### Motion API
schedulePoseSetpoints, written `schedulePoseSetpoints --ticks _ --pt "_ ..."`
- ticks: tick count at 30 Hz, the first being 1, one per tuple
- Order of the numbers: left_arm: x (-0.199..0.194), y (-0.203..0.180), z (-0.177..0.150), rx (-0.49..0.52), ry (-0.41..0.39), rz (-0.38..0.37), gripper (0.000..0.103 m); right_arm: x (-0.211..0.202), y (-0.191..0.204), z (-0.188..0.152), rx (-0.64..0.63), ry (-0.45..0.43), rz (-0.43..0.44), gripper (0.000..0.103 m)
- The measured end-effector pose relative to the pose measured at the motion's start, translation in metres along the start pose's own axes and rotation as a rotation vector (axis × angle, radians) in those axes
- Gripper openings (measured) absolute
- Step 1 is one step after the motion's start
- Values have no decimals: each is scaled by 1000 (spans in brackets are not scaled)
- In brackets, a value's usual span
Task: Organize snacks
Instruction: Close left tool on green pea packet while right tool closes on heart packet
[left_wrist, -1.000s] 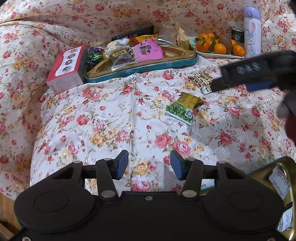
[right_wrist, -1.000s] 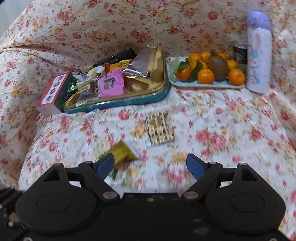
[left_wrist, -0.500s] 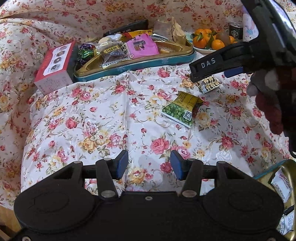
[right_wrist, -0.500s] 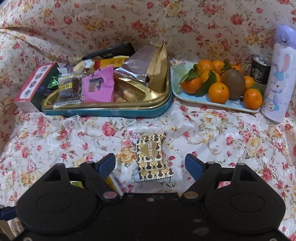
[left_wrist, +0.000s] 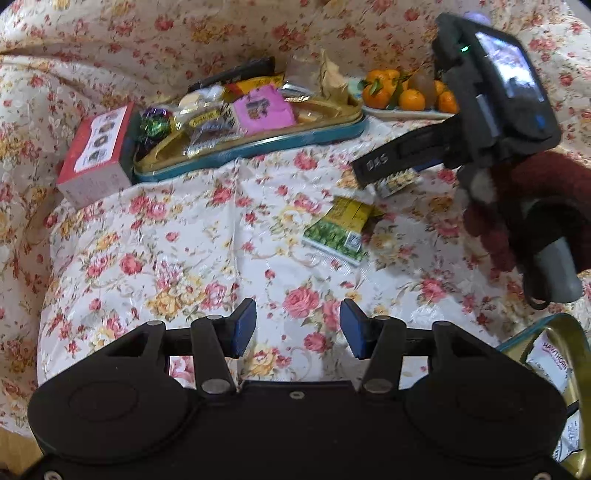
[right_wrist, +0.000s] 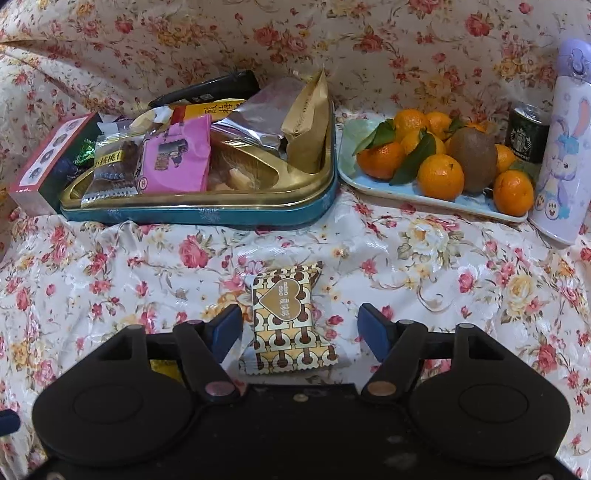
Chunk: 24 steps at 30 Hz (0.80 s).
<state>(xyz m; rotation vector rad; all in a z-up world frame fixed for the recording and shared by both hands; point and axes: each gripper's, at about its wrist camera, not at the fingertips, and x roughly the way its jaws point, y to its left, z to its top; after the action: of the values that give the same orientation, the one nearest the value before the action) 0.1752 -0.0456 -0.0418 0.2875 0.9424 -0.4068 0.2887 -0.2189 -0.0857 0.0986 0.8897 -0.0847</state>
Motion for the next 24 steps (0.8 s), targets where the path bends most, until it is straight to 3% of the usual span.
schedulePoseSetpoints --ticks 3,6,7,13,17,24 --pt "-3 -4 2 16 -14 -4 58 1 2 1 -32 0 -7 69" --pt "-1 -5 3 20 -16 -8 58 -2 2 1 -64 -13 -14 46" --pt "0 -5 4 20 -9 -15 57 -3 1 1 -67 -16 -11 34" --pt "11 -3 7 31 29 -38 57 -25 -15 -1 -24 -28 -10 34" --pt "13 -4 15 85 1 -41 57 -50 -24 -11 -15 -37 -15 34" --pt "23 -16 31 212 -49 -105 57 -64 -37 -35 39 25 -45 34"
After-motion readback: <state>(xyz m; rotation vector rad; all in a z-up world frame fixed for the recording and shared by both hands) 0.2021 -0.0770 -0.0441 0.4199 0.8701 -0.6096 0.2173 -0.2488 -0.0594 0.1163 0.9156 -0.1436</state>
